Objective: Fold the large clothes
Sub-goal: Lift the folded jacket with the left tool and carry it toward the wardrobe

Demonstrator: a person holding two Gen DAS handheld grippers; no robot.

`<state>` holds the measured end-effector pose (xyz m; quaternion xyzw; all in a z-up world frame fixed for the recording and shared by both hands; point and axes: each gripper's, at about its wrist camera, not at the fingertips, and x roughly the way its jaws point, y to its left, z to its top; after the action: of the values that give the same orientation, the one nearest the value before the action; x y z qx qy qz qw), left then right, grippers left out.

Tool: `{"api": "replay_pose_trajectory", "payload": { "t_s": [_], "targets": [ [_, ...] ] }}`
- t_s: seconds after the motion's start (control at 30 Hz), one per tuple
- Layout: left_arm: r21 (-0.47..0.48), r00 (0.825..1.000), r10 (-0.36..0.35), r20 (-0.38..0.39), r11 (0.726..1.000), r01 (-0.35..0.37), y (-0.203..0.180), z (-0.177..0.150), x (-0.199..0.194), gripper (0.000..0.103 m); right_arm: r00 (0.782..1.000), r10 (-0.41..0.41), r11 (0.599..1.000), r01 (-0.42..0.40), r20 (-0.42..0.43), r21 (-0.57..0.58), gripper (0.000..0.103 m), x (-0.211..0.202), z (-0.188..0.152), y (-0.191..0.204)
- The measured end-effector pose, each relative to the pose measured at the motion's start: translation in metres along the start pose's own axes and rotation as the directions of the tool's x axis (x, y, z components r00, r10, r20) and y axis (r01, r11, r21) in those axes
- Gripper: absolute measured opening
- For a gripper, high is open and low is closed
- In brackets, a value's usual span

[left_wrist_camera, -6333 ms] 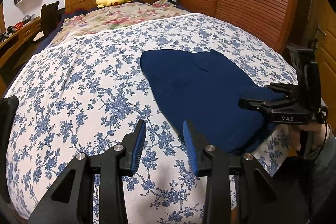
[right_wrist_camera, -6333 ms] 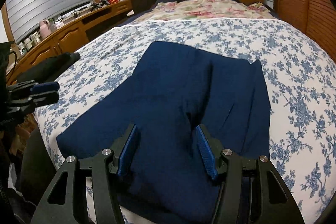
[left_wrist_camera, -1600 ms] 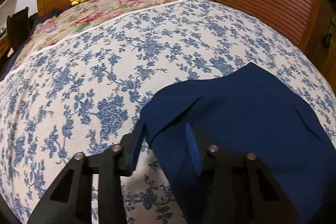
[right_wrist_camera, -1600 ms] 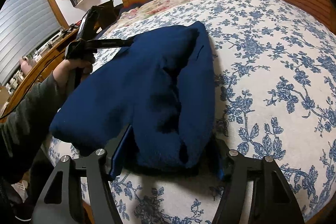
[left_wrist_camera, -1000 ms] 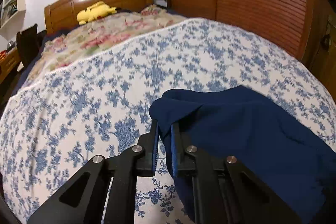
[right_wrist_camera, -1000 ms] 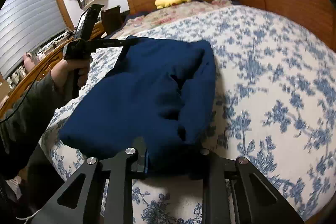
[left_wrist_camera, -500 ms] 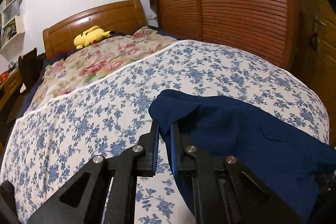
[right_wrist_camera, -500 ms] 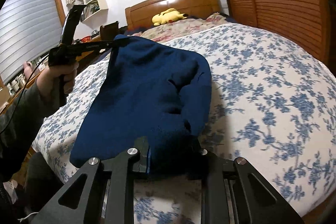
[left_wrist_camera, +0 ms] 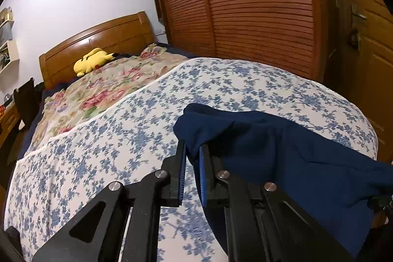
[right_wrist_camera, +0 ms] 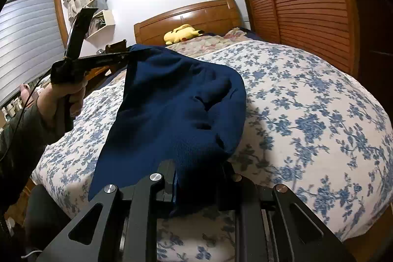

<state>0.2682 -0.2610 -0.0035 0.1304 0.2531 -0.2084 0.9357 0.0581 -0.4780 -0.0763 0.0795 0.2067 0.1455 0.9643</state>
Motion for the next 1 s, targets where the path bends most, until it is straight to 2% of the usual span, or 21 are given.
{"api": "replay_pose_trajectory", "payload": {
  "t_s": [0.3,0.53,0.63,0.8,1.0],
  "targets": [
    [0.041,0.999,-0.037,0.03,0.998,0.036,-0.051,0.029,0.01,0.011,0.997,-0.074,0.996,0.075,0.017,-0.048,0.02,-0.023,0.008,-0.033],
    [0.064,0.993,-0.114,0.027,0.992,0.112,-0.112,0.058,0.039,0.011,0.976,-0.216,0.972,0.217,0.012,-0.088,0.019,-0.045,0.025,-0.073],
    [0.076,0.988,-0.149,0.03,0.986,0.146,-0.139,0.069,0.05,0.011,0.962,-0.272,0.957,0.272,0.011,-0.102,0.019,-0.057,0.034,-0.089],
    [0.095,0.978,-0.204,0.048,0.975,0.199,-0.19,0.095,0.07,0.011,0.926,-0.378,0.914,0.376,0.017,-0.151,0.018,-0.075,0.047,-0.104],
    [0.108,0.961,-0.275,0.042,0.957,0.269,-0.235,0.113,0.091,0.011,0.86,-0.51,0.856,0.509,0.018,-0.089,0.018,-0.101,0.059,-0.143]
  ]
}}
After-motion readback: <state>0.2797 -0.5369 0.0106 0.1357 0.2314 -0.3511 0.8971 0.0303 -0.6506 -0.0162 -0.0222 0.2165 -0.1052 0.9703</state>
